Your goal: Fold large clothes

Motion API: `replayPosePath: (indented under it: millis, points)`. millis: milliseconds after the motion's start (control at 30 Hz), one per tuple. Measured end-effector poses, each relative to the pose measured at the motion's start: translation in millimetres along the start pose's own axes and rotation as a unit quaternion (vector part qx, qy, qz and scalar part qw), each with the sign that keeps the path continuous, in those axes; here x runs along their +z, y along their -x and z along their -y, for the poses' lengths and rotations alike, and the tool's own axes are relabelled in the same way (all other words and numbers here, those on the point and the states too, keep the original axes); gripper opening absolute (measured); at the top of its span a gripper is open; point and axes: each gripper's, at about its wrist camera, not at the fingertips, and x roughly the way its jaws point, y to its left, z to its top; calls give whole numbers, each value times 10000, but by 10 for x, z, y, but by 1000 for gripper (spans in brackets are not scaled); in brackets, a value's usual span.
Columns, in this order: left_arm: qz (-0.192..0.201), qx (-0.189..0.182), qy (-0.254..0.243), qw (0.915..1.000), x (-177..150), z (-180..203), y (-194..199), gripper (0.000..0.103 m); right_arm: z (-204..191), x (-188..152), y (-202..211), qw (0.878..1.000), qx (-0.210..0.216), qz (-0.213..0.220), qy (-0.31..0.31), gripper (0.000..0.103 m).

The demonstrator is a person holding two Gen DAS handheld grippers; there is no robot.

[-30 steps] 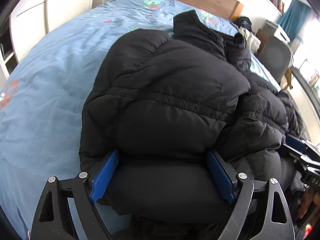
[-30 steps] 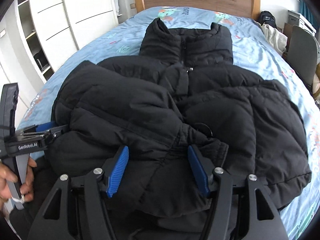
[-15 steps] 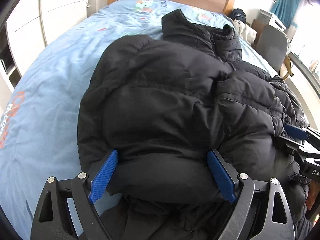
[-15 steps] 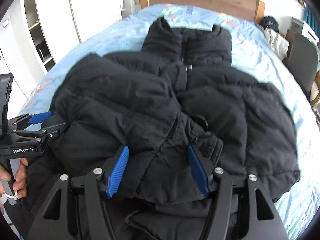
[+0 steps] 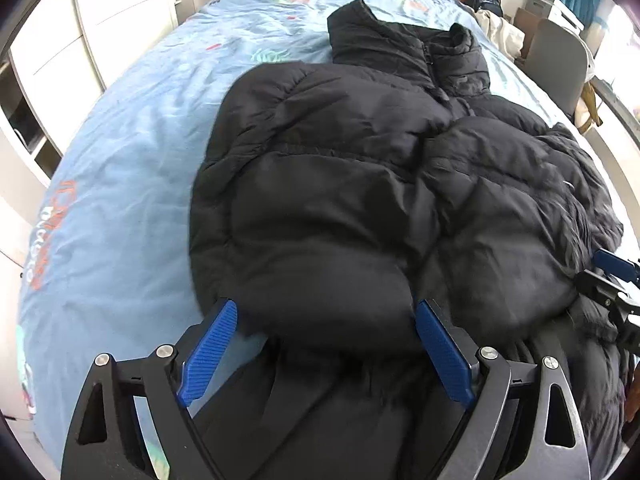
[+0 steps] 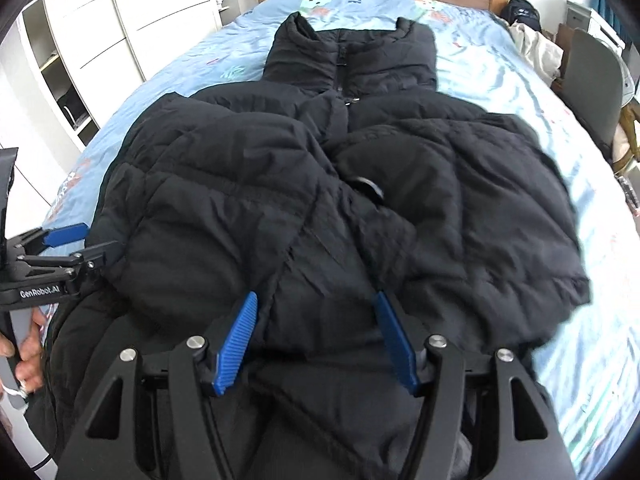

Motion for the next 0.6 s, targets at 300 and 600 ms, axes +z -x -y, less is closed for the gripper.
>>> replayPosePath:
  millis: [300,600]
  points:
    - [488,105,-514,9974,-178,31,859,90,191,-406,750,9990,-160,307,-298,60]
    - [952,201,-590,9935,-451,-201,1612,91,263,-667,1399,9960,-293,739,-407,60]
